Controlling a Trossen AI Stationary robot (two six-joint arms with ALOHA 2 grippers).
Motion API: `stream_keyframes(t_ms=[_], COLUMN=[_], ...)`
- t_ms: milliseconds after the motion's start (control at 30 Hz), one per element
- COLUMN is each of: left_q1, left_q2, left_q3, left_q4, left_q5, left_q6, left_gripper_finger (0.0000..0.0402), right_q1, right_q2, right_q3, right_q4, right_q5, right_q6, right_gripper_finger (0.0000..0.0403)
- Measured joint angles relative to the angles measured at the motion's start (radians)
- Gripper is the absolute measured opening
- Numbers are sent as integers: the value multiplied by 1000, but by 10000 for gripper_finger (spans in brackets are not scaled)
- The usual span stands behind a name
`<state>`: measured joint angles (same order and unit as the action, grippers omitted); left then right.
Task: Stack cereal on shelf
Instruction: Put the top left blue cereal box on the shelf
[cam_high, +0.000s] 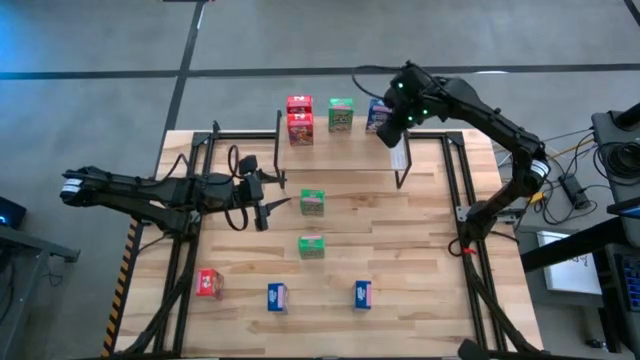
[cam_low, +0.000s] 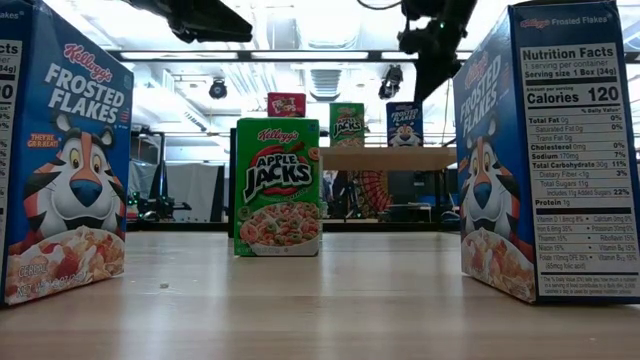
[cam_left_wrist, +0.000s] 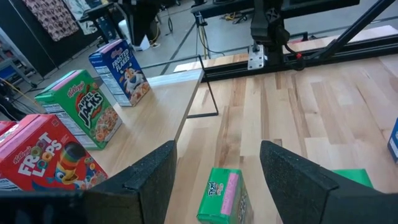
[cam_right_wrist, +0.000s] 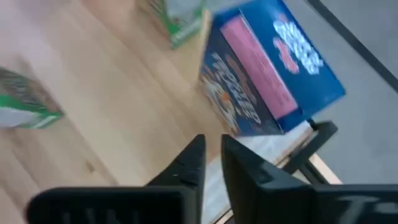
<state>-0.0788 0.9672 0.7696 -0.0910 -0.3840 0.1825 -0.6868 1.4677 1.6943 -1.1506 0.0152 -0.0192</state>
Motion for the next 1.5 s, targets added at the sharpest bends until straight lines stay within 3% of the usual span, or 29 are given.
stream_keyframes(t_ms=[67,267,1000,1267,1500], left_q1=[0,0,0,0,0], left_q2=[0,0,0,0,0], left_q3=[0,0,0,0,0], left_q4=[0,-1,1,0,-1], left_q5=[0,0,0,0,0], left_q6=[0,2,10,10,10], left_gripper_finger=[215,215,215,215,215], right_q1=[0,0,2,41,57], right_q2=[0,8,8,8,8], right_q3=[-21,-46,-54,-124,-204], right_q4=[13,39,89,100,240], right_q5=[16,120,140,117,157], right_q6=[14,24,14,55,98], right_gripper_finger=[15,13,13,13,13])
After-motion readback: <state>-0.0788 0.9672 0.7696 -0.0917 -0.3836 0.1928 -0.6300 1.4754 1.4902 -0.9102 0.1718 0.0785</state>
